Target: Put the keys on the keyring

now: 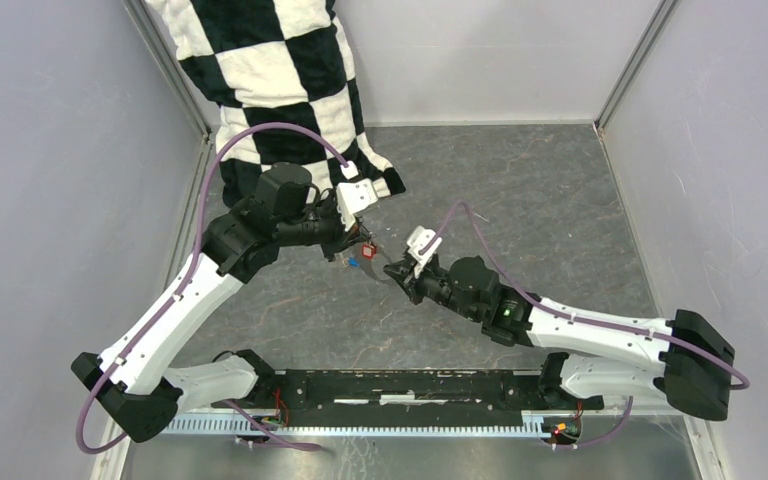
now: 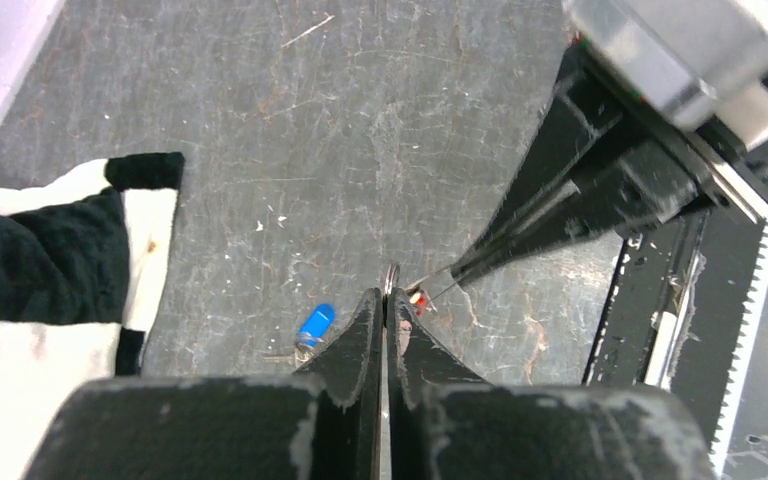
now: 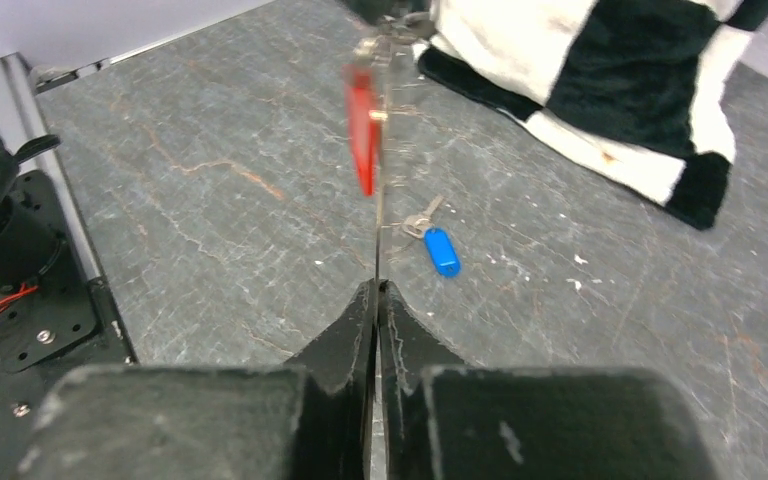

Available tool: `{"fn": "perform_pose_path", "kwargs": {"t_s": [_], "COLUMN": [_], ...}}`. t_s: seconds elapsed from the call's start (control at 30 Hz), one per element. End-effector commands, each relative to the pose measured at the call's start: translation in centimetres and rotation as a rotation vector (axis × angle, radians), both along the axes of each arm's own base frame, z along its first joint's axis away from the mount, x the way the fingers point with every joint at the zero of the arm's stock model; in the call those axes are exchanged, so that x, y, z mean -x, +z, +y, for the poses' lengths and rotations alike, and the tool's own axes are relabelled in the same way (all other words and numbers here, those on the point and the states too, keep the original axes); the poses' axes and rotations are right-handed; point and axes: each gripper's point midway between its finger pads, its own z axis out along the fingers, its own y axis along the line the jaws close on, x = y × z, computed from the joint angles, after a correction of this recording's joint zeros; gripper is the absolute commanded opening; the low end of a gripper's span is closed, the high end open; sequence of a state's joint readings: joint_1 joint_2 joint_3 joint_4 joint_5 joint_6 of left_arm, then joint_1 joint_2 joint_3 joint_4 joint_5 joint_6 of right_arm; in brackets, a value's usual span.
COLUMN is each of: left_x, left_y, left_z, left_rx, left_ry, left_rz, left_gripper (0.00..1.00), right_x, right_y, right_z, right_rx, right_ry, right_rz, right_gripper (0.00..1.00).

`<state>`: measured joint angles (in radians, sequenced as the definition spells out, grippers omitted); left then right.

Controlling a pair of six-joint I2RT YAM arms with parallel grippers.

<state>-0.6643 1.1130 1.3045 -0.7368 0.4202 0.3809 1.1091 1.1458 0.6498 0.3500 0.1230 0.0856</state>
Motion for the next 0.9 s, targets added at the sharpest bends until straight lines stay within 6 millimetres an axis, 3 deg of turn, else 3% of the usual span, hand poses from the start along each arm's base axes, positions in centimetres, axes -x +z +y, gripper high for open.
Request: {"fn": "perform_pose_path", "kwargs": {"t_s": [0.0, 0.1, 0.27, 0.47, 0.6, 0.7, 0.87], "left_x": [0.7, 1.0, 1.7, 2.5, 2.1, 1.8, 4.3], "left_y": [2.0, 1.3, 1.2, 2.3, 2.4, 1.8, -0.5], "left_z": [-0.2, -0.1, -0.3, -0.4, 0.4, 1.0, 1.0], "left_rx": [0.062, 0.062, 0.081, 0.107, 0.074, 0.039, 0.052], "left_ry": [0.005, 0.016, 0.002, -0.042, -0.036, -0.036, -0.158], "left_rz": [0.004, 0.032, 0.071, 0.043, -0.027, -0.073, -0.079], "left_gripper": [0.02, 0.03, 0.12, 0.49, 0.64, 0.72, 0.92], "right_x": [-0.3, 0.2, 1.3, 1.4, 1.6, 2.0, 2.0], "right_y": [3.4, 4.1, 4.5, 4.5, 5.2, 5.7, 6.5], "right_z": [-1.7, -2.5, -2.7, -2.9, -3.3, -3.2, -3.1], "right_rx": [-0.079, -0.083, -0.054, 0.003, 0.003, 0.001, 0.055], "right_ry": [-0.04, -0.031, 0.04, 0.06, 0.072, 0.102, 0.119], "right_rz": [-0.113, -0.129, -0.179, -0.199, -0.213, -0.219, -0.214], "right_gripper": [0.01, 0.0, 0.0, 0.0, 0.0, 0.0, 0.0]}}
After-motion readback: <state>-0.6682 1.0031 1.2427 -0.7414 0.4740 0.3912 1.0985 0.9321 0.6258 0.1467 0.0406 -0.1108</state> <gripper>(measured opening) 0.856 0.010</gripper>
